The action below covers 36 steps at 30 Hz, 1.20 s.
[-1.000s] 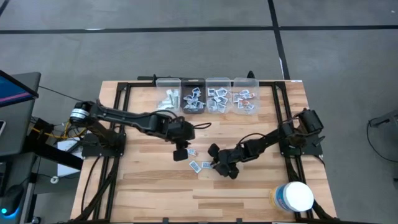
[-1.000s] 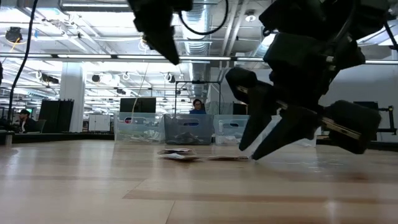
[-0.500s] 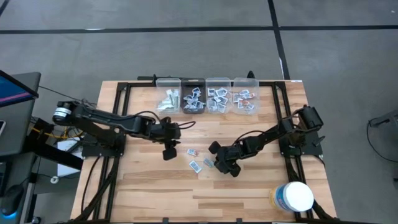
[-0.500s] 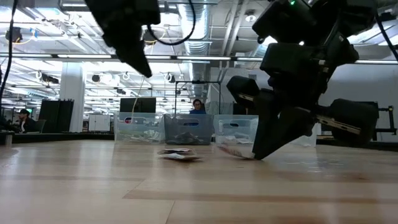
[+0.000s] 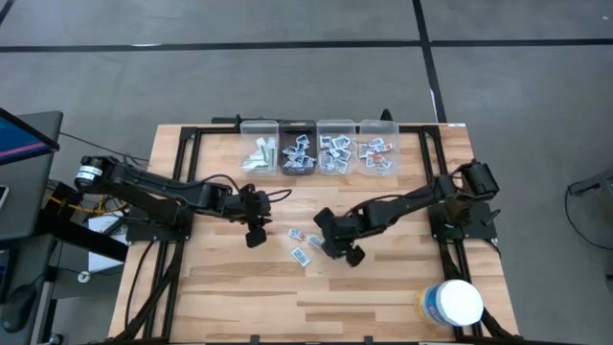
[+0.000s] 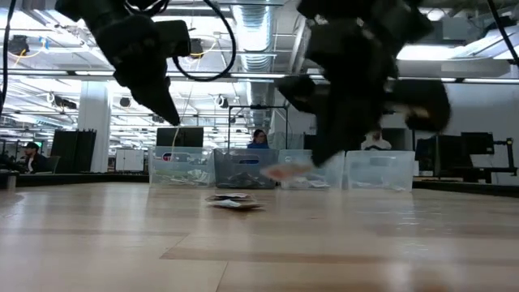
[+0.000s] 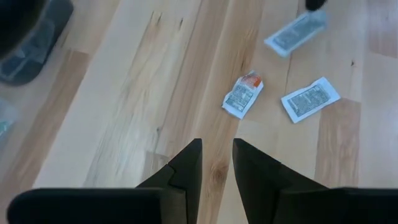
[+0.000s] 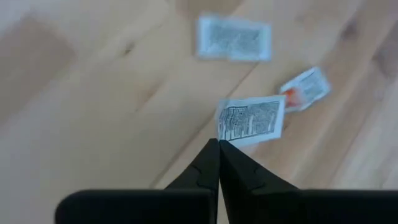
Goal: Pick & Place First Aid Supplies
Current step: Put the ointment pack into the right transparent bin
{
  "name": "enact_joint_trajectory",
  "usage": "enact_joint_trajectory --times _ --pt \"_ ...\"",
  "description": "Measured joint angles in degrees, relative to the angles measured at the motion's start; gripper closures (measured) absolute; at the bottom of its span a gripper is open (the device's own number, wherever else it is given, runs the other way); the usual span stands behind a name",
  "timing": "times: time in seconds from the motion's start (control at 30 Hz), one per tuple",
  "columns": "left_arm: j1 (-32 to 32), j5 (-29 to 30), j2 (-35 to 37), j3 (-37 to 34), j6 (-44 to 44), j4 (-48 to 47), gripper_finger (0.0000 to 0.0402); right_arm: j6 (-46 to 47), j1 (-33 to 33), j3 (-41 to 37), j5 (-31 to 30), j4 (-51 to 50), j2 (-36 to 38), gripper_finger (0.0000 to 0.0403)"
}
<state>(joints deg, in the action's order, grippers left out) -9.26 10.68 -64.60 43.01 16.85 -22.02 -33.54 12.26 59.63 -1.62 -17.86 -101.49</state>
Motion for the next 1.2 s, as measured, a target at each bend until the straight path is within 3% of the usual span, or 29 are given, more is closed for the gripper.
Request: enact_joint_trajectory --times 0.23,0.5,0.7,0.83,1.07,1.2 --pt "-0.24 -0.01 0.17 -2.47 4.44 2.97 0.0312 12.75 -5.58 8.75 8.37 -9.30 4.20 0.0402" --pt "-0.99 -0.02 0.47 -3.99 6.36 6.22 0.0312 28.74 -13.52 12.33 32.46 -10.69 10.16 0.0402" --pt "-1.79 -0.01 0.42 -4.03 6.17 9.36 0.0312 32.99 -15.33 12.43 35.30 -9.24 12.50 0.0403" --pt "-2.48 -0.02 0.42 -4.03 6.17 10.51 0.0312 32.75 -15.89 12.31 27.57 -11.11 12.68 0.0403" --pt "-3.53 0.00 0.42 -4.03 6.17 10.99 0.0312 34.58 -20.32 12.33 1.12 -22.11 12.76 0.0403" --pt "-3.76 0.00 0.42 -4.03 6.17 11.15 0.0312 36.50 -24.58 12.33 -10.59 -28.01 12.78 0.0403"
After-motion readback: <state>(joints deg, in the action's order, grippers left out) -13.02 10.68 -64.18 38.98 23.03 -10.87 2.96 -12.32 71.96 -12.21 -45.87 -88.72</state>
